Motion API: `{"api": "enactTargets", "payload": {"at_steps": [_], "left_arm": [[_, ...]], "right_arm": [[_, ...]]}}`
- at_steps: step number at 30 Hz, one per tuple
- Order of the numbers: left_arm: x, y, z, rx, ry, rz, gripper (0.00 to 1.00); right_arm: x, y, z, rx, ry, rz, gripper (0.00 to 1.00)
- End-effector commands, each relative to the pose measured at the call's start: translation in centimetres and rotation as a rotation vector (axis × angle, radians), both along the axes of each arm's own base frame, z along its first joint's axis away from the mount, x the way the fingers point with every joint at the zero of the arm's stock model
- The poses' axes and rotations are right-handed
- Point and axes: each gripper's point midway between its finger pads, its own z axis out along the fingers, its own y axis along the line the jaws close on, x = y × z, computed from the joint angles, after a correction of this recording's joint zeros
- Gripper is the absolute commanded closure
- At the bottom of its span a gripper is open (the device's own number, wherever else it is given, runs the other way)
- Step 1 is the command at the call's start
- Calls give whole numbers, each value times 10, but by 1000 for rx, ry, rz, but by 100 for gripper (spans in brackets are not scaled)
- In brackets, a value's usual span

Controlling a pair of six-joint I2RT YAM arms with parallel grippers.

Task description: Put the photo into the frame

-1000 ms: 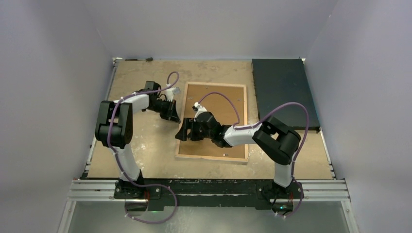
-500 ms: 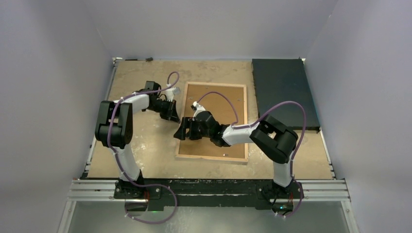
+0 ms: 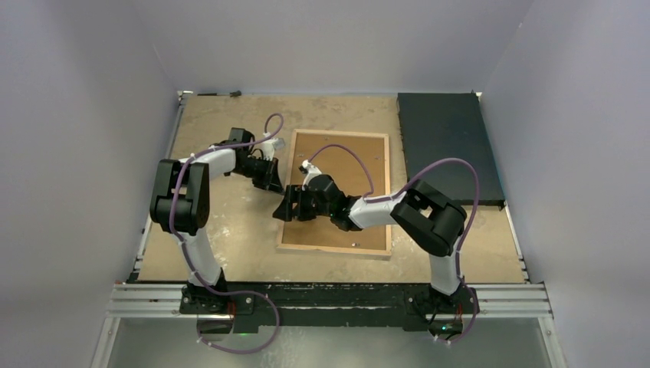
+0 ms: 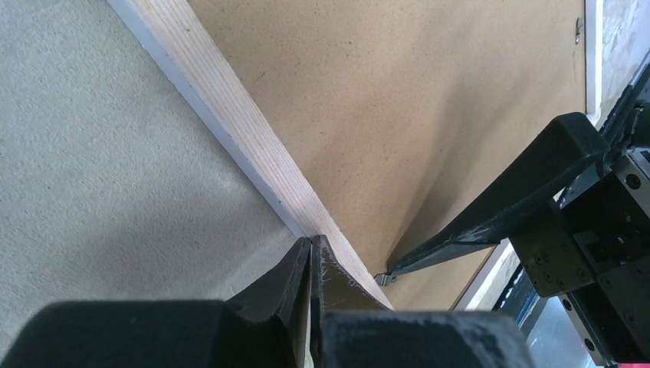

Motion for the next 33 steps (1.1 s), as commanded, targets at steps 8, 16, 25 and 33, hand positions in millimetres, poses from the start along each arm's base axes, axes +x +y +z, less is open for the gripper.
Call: {"api": "enactTargets", "payload": {"at_steps": [8,16,25,33], "left_arm": [[-4,5,1,61,-24,-24,100],[-3,6,3,65,-27,-22,100],[-2,6,6,70,-31,-23,100],[-4,6,7,65,-25,-19,100]], "right_arm": [[-18,16,-5,27,34,125,29],[-12,11,5,2,10,108,30],[-3,-9,43,2,-113,45,25],[-28,-11,3,-3,11,85,26]]}}
